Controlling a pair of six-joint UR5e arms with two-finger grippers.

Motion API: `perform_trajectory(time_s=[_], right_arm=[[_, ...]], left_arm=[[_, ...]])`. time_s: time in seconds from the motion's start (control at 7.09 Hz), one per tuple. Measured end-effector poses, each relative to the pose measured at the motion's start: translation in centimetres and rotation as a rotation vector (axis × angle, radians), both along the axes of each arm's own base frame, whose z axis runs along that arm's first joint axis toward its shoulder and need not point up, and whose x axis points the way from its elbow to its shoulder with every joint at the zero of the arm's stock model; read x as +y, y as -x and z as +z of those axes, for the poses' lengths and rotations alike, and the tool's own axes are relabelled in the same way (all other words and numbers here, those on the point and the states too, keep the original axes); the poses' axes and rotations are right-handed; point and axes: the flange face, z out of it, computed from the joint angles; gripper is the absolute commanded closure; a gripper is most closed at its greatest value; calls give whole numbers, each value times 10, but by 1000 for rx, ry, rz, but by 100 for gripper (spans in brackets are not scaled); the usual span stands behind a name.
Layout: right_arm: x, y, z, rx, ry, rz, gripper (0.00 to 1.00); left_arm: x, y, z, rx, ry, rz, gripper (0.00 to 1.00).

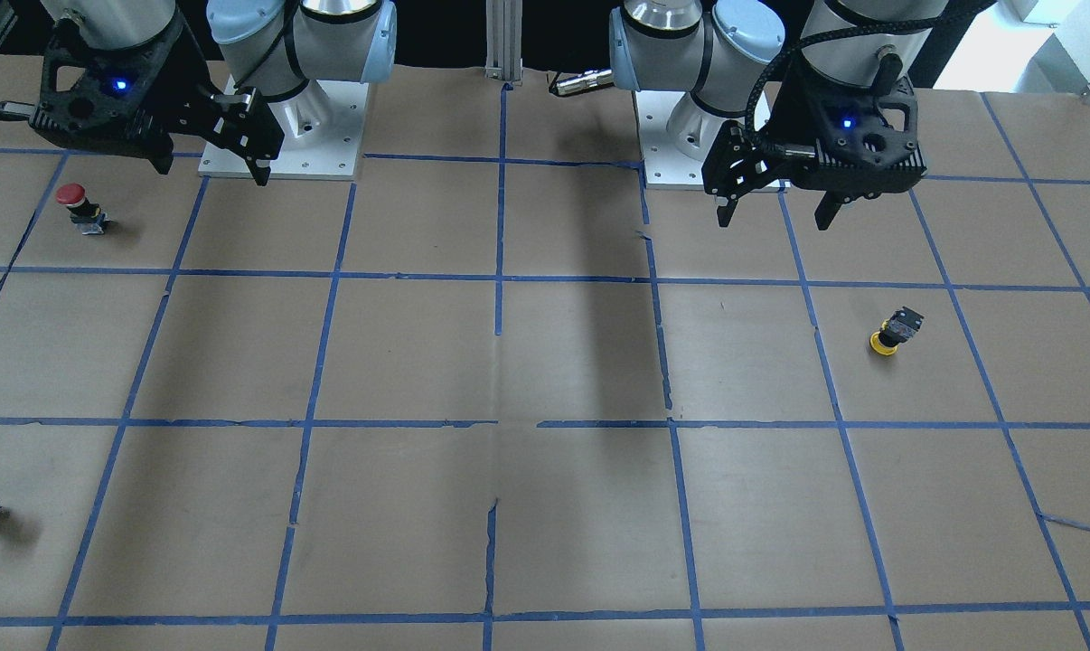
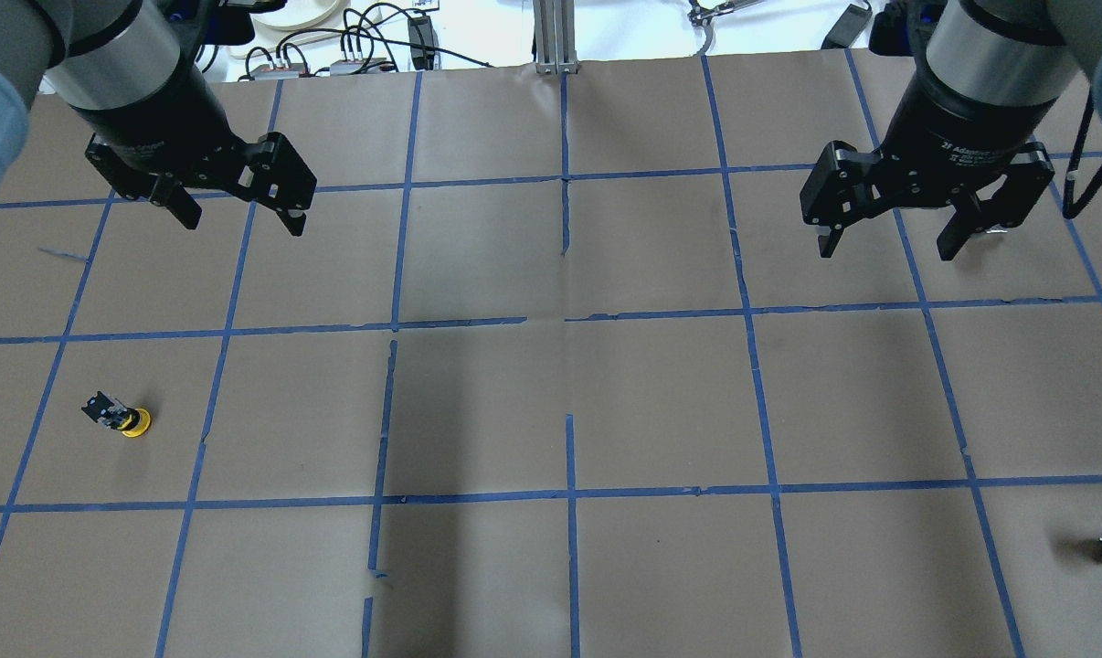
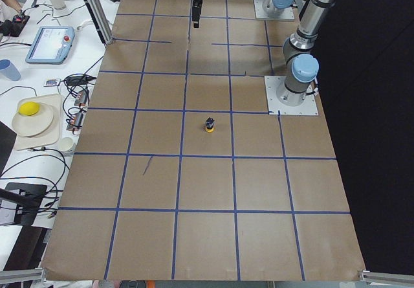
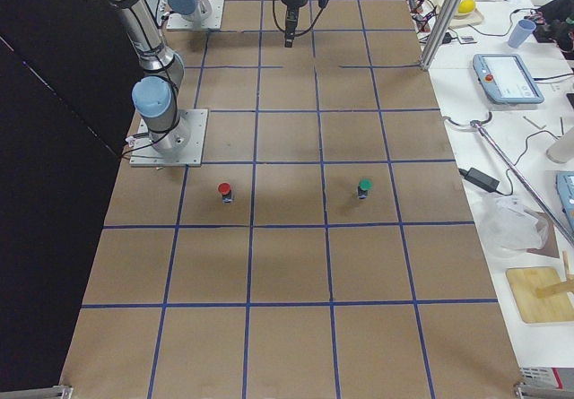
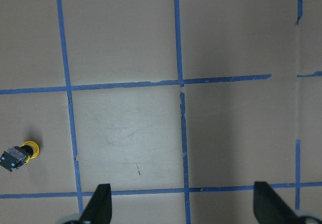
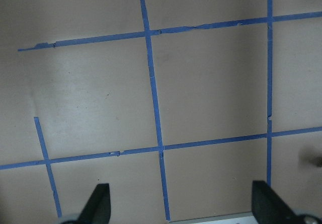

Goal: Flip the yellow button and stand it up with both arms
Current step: 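Move the left gripper down toward the yellow button lying on its side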

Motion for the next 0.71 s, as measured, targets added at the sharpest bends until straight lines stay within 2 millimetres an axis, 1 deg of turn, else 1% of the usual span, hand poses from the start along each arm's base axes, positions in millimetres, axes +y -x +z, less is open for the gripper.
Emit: perform_trajectory(time_s=[0.14,0.28,0.42,0.71], right_arm=[[0,0,0,0,0,0,0],[0,0,0,1,0,1,0],[0,0,0,0,0,1,0],[0,0,0,0,1,1,0]], left_arm=[[1,-10,-10,-35,-31,-63,0],[1,-35,-22,-61,-68,-96,0],[0,-74,-37,-61,-108,-115,0],[11,-161,-72,-14,-169,-165,0]])
